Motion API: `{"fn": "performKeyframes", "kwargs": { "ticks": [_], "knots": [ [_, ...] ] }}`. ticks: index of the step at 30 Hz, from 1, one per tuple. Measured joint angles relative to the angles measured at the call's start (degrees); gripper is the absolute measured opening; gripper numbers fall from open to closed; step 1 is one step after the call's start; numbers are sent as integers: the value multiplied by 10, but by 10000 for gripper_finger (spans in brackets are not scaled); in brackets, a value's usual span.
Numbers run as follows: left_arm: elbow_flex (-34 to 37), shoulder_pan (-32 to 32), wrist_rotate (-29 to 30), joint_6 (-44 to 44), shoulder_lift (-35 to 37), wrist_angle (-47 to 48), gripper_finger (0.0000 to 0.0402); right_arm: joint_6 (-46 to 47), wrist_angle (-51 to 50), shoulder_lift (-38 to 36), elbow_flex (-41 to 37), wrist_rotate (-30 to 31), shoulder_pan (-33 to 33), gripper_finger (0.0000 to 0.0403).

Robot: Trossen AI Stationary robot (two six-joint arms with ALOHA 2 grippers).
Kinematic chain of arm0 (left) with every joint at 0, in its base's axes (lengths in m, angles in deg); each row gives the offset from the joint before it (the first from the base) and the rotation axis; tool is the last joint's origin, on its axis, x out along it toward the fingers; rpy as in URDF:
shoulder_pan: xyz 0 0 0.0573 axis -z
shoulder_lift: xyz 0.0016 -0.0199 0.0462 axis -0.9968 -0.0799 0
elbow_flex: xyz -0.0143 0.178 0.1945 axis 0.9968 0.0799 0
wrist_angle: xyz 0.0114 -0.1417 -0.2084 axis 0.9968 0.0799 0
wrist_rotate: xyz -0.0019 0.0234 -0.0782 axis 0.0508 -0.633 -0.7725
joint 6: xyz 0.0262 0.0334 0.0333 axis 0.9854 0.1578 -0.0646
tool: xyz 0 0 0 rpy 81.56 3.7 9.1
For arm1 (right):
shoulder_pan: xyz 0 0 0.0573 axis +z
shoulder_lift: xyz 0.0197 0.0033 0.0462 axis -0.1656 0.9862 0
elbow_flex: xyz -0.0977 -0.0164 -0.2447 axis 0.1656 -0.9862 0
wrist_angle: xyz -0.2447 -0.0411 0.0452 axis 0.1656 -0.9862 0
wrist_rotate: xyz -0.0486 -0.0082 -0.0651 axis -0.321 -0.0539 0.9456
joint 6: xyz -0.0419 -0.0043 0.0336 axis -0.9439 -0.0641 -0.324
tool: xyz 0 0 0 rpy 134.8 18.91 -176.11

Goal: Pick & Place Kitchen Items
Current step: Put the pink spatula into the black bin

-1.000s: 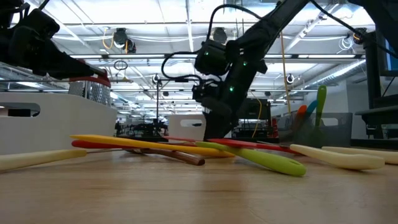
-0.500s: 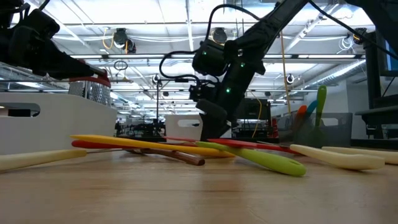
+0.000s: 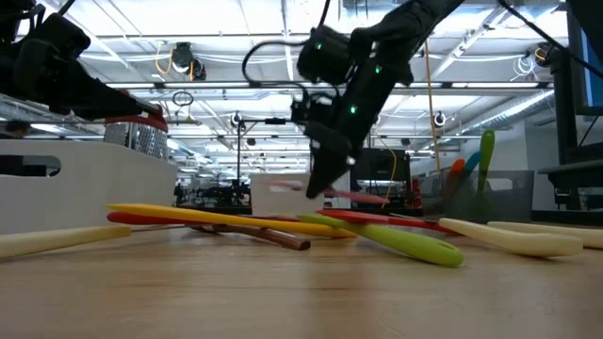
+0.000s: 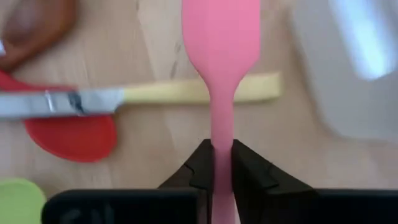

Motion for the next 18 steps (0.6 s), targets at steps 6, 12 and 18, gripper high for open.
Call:
{"fn": "performKeyframes", "kwargs": {
  "ticks": [6,12,18],
  "knots": [
    [0,0,0,3,0,0,218,4,13,-69,0,0,2,24],
    [0,0,0,4,0,0,218,19,15,-152,1,1,3,24],
    [0,0,0,1,0,0,218,95,10,-231,2,1,3,24]
  ]
}}
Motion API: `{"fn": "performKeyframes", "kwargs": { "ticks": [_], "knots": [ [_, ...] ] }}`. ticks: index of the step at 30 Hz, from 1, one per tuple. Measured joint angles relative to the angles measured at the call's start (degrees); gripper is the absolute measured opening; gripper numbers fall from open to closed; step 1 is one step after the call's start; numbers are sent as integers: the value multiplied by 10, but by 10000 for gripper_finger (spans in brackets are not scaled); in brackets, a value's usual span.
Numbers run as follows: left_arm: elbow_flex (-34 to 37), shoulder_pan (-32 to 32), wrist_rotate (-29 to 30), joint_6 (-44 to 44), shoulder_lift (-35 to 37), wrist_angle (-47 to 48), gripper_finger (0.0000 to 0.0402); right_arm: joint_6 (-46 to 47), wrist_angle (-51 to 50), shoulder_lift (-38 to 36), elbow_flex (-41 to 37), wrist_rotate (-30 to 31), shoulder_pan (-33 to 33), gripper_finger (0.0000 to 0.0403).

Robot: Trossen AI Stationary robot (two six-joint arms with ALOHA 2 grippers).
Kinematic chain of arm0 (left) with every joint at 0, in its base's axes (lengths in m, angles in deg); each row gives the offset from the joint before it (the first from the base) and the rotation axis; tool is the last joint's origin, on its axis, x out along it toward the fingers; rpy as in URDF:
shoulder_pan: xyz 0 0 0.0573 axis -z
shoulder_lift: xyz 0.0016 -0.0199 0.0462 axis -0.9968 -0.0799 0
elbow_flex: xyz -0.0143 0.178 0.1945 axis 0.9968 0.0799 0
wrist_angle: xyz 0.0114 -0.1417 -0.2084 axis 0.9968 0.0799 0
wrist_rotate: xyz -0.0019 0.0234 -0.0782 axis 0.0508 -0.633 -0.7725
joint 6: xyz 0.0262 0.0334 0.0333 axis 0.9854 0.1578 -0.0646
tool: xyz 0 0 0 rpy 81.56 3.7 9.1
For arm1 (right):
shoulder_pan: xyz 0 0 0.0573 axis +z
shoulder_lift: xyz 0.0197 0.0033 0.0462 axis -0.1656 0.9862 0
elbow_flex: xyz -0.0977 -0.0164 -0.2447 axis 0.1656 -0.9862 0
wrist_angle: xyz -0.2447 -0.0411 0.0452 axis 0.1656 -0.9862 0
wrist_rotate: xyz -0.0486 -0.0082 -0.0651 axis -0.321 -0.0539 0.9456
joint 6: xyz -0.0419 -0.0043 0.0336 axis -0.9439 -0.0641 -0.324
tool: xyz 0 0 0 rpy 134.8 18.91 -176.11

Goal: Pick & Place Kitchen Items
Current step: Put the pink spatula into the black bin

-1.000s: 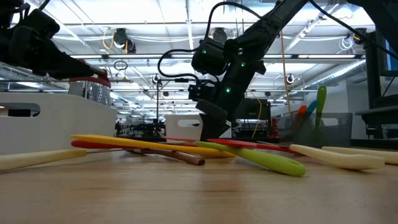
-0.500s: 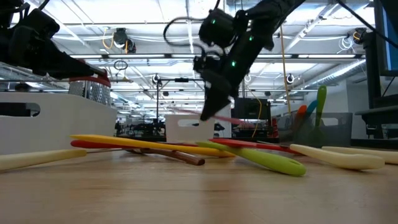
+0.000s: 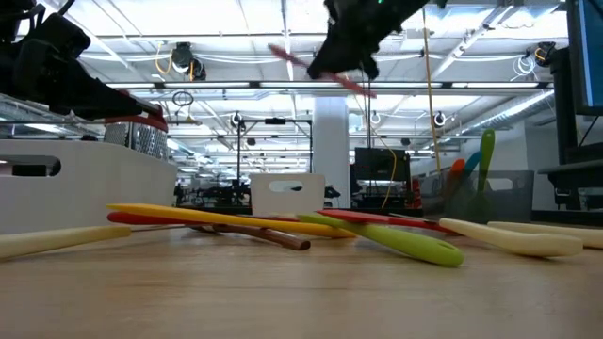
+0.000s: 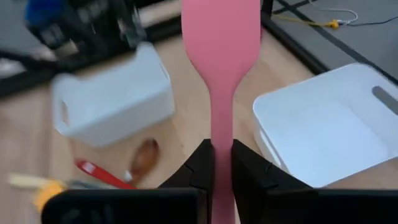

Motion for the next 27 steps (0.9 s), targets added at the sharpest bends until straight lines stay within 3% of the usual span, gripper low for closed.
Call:
{"fn": "performKeyframes", "kwargs": {
  "ticks": [8,20,27],
  "knots": [
    [0,0,0,-1,0,-1,218,104,-61,-100,0,17,-8,24],
    [0,0,0,-1,0,-2,218,293,-278,-222,0,88,-14,24],
    [0,0,0,-1,0,-2,218,440,-419,-251,0,68,-56,24]
  ]
}}
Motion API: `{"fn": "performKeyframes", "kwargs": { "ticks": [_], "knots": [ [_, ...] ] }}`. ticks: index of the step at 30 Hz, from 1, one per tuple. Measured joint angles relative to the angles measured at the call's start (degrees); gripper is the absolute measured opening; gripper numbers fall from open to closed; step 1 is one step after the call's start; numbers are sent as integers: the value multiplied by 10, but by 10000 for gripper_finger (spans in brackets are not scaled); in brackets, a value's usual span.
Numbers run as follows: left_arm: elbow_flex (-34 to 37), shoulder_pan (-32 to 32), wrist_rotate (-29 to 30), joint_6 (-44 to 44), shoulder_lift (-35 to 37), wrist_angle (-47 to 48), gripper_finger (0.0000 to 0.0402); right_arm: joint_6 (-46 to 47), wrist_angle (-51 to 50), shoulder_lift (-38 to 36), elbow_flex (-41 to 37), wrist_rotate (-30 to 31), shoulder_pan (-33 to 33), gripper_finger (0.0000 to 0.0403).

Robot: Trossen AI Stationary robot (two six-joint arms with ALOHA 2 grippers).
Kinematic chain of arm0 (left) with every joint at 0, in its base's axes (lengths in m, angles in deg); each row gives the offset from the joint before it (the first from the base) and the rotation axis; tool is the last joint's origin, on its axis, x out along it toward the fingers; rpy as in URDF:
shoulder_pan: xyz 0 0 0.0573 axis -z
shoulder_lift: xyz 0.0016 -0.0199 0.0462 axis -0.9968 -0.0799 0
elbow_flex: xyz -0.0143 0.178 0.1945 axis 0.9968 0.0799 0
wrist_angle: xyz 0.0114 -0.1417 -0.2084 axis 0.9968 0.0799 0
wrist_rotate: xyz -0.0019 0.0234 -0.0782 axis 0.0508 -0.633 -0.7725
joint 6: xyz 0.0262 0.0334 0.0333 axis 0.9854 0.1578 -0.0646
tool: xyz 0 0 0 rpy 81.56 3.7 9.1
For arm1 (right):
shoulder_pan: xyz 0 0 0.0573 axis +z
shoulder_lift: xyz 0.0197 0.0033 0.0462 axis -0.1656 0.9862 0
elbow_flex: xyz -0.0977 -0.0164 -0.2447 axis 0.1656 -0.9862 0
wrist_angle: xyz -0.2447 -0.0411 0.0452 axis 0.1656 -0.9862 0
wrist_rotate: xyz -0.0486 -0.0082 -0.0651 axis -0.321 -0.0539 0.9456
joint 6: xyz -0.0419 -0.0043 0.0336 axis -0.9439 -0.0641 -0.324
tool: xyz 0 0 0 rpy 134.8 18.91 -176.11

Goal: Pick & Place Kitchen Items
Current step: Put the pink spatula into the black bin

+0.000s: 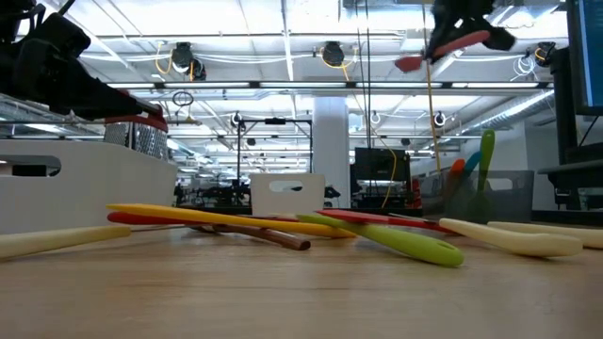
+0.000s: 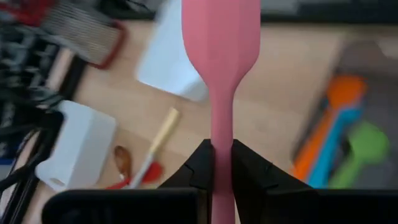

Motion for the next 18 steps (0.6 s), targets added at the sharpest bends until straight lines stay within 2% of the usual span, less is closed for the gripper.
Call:
{"fn": "performKeyframes", "kwargs": {
  "ticks": [5,13,18],
  "knots": [
    [0,0,0,0,0,0,218,46,-72,-1,-3,-69,-61,24],
    [0,0,0,0,0,0,218,29,-75,-1,-49,-213,-175,25],
    [0,0,0,0,0,0,218,17,-75,0,-91,-278,-242,25]
  ]
}}
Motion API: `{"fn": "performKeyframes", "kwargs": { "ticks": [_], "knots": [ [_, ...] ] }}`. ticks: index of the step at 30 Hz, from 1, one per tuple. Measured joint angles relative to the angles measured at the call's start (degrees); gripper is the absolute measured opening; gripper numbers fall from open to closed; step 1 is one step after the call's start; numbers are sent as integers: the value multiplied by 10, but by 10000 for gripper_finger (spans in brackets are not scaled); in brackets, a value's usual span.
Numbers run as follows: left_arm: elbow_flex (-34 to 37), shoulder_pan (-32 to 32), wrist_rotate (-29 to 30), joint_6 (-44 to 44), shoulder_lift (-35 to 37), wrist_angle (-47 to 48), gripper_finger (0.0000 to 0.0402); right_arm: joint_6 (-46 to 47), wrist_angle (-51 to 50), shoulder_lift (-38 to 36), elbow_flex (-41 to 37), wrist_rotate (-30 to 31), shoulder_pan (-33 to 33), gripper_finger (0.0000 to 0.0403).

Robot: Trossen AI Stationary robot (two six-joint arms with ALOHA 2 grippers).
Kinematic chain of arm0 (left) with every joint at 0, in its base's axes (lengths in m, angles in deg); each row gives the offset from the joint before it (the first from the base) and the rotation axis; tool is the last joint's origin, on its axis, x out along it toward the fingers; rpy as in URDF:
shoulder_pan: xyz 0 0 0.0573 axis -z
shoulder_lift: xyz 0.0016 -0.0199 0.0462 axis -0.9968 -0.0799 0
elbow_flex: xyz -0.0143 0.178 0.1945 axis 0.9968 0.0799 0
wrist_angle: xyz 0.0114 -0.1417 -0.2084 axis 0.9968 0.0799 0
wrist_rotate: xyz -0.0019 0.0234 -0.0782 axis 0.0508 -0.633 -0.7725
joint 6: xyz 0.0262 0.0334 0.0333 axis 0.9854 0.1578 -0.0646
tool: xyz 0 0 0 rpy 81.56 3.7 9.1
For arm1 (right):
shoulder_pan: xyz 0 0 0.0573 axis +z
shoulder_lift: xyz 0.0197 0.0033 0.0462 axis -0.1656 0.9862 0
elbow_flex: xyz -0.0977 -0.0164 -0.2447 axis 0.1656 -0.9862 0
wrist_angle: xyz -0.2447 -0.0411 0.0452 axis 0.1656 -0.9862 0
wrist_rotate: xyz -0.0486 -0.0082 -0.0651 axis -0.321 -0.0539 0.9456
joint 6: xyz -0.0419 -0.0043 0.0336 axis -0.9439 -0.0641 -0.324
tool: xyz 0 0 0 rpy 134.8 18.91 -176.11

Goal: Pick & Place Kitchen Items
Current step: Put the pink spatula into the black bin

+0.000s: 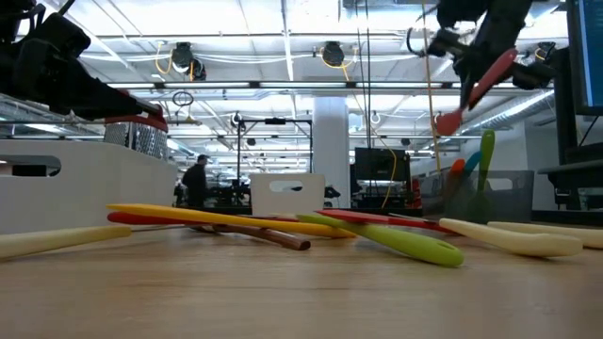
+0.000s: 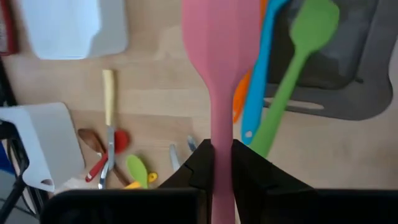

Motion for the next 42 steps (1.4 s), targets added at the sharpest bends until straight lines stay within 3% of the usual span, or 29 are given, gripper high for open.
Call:
{"fn": "performKeyframes", "kwargs": {
  "ticks": [8,16,32,42],
  "knots": [
    [0,0,0,0,0,0,218,-5,11,14,-68,-79,-81,26],
    [0,0,0,0,0,0,218,-1,90,53,-109,-149,-141,28],
    [0,0,0,0,0,0,218,-50,118,126,-111,-166,-222,43],
    [0,0,0,0,0,0,218,-76,158,130,-111,-162,-232,87]
  ]
}}
